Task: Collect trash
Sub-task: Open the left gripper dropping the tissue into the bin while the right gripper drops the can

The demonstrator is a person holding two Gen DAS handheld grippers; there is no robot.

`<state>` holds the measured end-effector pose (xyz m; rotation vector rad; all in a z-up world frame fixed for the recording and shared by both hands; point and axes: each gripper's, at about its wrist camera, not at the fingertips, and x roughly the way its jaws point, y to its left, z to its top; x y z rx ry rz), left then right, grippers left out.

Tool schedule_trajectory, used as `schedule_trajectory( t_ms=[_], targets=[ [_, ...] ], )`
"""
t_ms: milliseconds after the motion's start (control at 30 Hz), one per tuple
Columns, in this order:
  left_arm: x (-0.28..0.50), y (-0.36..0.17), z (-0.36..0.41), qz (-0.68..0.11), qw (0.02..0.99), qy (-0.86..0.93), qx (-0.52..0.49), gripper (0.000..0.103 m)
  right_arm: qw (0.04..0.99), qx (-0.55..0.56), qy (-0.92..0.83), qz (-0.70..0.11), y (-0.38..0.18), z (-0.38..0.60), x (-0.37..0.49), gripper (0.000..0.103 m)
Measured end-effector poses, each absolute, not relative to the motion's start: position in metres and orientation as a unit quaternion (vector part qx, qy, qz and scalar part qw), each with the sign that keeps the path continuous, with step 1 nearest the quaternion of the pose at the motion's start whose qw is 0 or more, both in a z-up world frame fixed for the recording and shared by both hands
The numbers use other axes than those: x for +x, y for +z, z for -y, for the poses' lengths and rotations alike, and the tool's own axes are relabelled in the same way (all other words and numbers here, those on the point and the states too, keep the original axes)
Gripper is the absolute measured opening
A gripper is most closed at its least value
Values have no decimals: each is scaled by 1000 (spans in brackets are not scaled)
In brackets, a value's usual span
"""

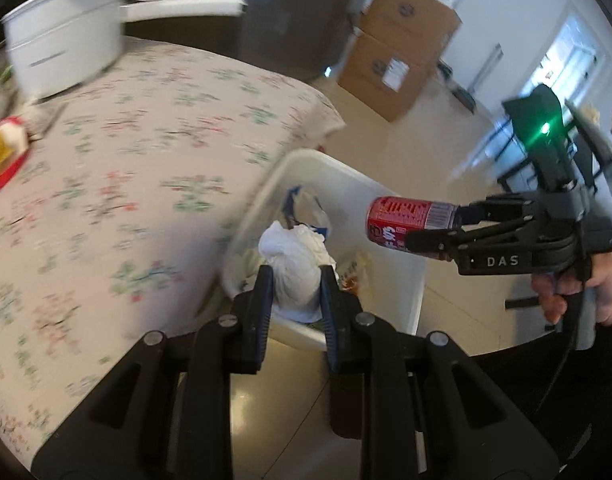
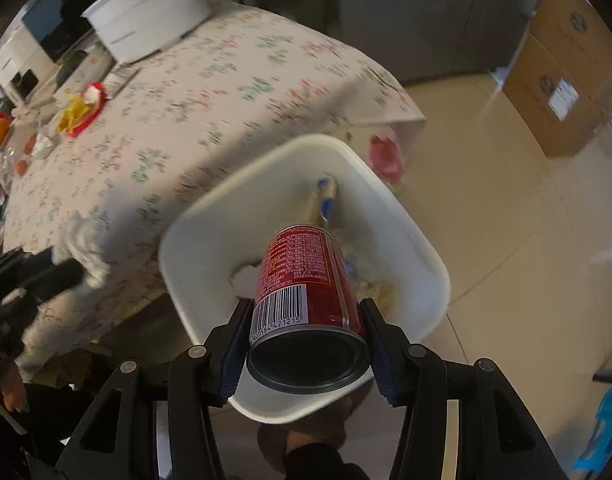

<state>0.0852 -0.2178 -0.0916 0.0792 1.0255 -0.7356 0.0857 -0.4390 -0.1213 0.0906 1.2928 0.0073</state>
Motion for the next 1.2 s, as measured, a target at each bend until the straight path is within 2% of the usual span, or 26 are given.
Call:
schedule_trajectory(
  t_ms=[367, 400, 533, 733, 1133, 1200],
  targets=[
    [99, -123, 238, -496, 796, -344, 53, 26, 789, 47, -8, -612, -128, 450, 83, 54],
    [98, -120, 236, -493, 797, -344, 53, 29, 789, 48, -10, -612, -128, 450, 83, 54],
    [93, -107, 223, -478, 808, -342, 48, 65, 786, 49, -15, -616, -130, 450, 85, 54],
    [88, -81, 176, -460, 834, -302, 40, 82, 782, 36, -21, -623, -134, 442, 95, 54],
    [93, -49, 57, -444, 878, -179, 18, 89, 762, 17, -35, -646, -150, 416, 116, 55],
    [93, -46, 42, -440, 883, -163, 19, 93, 760, 18, -36, -648, -150, 414, 120, 55]
  ],
)
